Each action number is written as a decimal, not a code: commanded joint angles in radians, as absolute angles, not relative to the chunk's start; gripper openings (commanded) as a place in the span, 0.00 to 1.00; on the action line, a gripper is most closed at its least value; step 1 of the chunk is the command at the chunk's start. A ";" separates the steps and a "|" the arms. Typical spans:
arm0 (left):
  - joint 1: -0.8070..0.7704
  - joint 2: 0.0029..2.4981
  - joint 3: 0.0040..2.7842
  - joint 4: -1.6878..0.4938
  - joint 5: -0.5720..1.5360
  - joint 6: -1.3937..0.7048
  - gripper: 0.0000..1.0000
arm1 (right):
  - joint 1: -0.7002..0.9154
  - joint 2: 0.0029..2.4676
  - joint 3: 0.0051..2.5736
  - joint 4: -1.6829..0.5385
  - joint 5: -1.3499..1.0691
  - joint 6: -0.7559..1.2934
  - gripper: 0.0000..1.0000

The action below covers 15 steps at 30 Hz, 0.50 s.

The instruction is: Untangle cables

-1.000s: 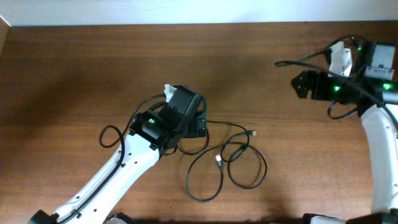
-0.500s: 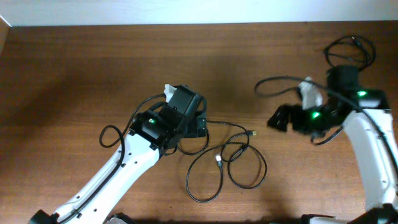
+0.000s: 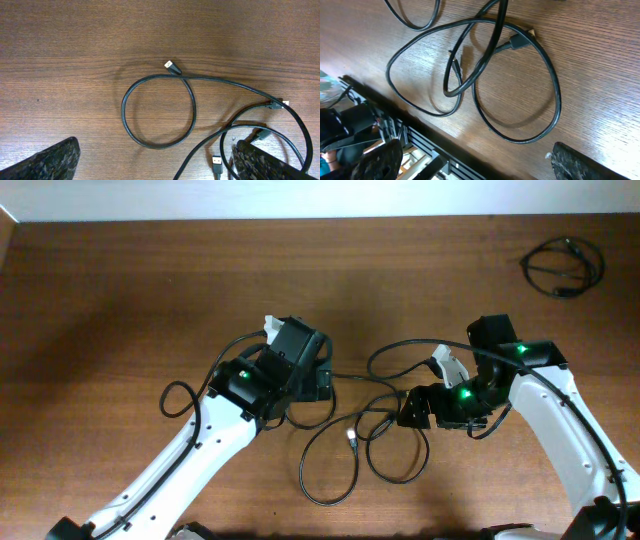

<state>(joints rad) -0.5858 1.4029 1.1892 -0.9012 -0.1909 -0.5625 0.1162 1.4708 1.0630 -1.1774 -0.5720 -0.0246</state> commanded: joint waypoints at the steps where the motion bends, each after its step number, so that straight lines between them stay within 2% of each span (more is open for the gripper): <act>1: -0.580 1.406 1.192 -0.903 -0.195 -0.572 0.99 | 0.125 1.465 1.060 -1.182 -0.625 -0.018 0.94; 15: -0.580 1.406 1.192 -0.903 -0.195 -0.572 0.99 | 0.125 1.465 1.042 -1.193 -0.590 -0.019 0.95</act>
